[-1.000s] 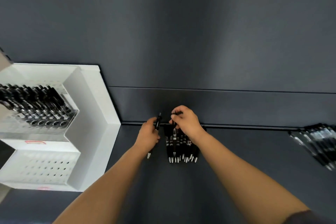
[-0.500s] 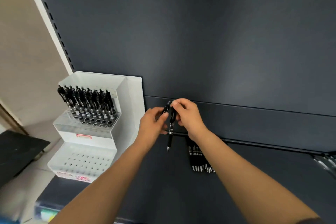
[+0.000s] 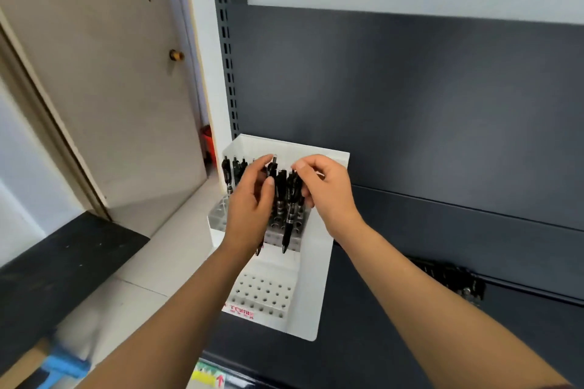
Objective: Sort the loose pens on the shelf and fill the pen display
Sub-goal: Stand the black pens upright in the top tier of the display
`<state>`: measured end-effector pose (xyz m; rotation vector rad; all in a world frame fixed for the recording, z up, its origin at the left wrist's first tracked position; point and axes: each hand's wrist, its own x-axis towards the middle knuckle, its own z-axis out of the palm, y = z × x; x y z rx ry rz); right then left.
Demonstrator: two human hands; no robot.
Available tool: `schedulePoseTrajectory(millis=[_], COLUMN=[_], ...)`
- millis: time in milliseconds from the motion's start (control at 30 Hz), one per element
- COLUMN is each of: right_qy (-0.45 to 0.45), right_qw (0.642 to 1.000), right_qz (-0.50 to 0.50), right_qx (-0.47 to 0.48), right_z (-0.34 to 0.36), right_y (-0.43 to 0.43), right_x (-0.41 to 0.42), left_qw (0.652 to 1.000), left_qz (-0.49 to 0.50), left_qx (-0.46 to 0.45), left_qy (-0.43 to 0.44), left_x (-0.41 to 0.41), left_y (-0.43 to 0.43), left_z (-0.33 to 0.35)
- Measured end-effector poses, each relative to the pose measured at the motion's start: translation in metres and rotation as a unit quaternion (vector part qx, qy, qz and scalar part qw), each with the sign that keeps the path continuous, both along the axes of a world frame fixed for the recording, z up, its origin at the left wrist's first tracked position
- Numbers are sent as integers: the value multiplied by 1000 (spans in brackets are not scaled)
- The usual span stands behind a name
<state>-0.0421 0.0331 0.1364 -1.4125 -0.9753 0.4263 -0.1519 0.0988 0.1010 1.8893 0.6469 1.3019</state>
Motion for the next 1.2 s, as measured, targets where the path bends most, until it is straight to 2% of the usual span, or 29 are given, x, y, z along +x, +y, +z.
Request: schedulePoseTrajectory(millis=[300, 600, 800, 900, 1100, 1200], right_qy=[-118, -315, -360, -408, -475, -479], right_qw=[993, 946, 928, 896, 852, 845], right_qz=[-20, -72, -80, -115, -137, -146], right_qx=[18, 5, -58, -132, -171, -187], right_z=[13, 9, 5, 7, 3, 3], right_y=[48, 74, 87, 91, 102, 103], right_x=[-56, -73, -72, -73, -67, -63], left_qw=[997, 994, 994, 993, 984, 979], left_qz=[69, 78, 56, 66, 60, 54], left_qx=[46, 64, 60, 61, 96, 99], left_qy=[1, 40, 68, 77, 136, 172], left_x=[-64, -76, -66, -60, -56, -57], left_y=[67, 97, 101, 107, 114, 117], left_z=[20, 20, 13, 16, 8, -6])
